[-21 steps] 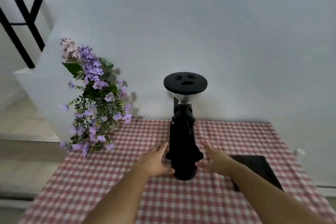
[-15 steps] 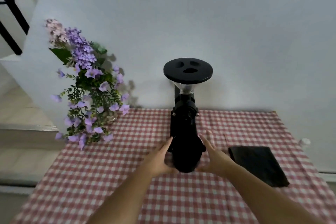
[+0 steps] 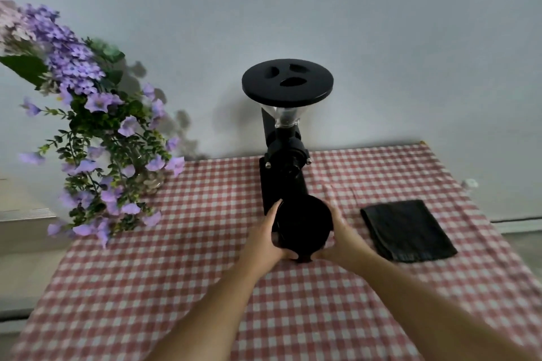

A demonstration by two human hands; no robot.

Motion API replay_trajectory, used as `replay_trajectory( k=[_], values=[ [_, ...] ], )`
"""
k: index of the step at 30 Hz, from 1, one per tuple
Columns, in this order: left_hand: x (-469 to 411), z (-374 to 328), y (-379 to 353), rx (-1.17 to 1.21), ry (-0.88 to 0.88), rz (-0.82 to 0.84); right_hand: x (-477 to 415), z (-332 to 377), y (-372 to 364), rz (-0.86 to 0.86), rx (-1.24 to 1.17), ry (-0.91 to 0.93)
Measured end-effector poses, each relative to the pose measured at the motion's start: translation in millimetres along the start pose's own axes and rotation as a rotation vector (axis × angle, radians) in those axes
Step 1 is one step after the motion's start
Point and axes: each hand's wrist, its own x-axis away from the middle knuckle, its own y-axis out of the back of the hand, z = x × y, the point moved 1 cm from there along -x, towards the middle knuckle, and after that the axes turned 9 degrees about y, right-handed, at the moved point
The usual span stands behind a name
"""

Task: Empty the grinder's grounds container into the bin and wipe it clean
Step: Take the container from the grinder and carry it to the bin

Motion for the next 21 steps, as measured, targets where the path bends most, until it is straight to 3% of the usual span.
replay_trajectory(
  k=[11,21],
  values=[
    [21.1,-111.5,-73.0,0.024,-0.254,0.230,121.7,-35.4,84.4,-0.293,-0.096,-0.107],
    [137.6,-279.8,-289.2,0.004,-0.500,0.547,386.7,-144.2,197.0,-0.638,-0.095,-0.342]
  ],
)
